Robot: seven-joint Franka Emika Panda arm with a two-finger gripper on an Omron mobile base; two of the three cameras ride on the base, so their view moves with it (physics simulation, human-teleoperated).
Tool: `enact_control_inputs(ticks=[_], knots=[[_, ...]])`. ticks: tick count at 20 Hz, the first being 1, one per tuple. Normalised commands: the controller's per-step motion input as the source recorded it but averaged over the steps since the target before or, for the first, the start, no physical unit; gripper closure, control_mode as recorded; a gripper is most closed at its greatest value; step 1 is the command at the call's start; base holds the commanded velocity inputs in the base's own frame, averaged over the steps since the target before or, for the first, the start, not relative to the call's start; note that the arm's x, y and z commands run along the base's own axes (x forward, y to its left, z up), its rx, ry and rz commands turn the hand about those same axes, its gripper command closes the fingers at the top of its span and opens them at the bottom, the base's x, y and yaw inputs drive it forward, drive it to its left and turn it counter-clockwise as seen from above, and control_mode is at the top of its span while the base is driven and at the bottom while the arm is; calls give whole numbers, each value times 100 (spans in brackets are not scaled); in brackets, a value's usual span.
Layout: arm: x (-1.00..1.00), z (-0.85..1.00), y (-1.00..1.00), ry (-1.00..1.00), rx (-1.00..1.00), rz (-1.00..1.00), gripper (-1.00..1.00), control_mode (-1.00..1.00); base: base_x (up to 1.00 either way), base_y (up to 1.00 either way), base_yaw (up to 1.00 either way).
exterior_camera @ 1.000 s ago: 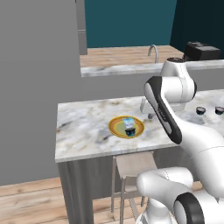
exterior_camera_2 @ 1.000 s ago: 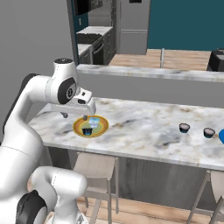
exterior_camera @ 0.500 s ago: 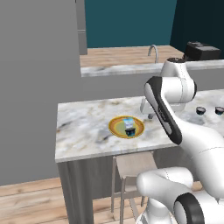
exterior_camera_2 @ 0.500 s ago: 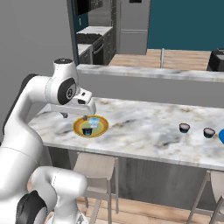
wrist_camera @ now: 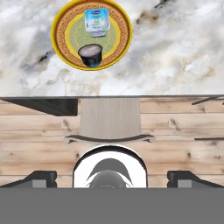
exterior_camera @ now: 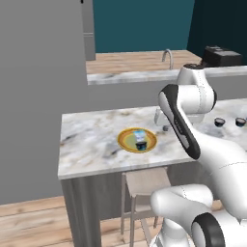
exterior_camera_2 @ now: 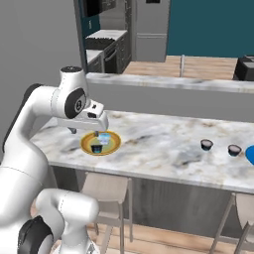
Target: Place two yogurt containers on each plate.
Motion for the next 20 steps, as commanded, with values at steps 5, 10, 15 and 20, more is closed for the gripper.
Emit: enact_control_inputs(ticks=[5,10,15,20], knots=[[0,0,0,0,0,0,-100,100,-5,-56,0],[0,0,0,0,0,0,-100,100,-6,-72,0],[0,0,0,0,0,0,-100,100,-23,-80,0],[0,0,0,0,0,0,-100,100,-13,-64,0]])
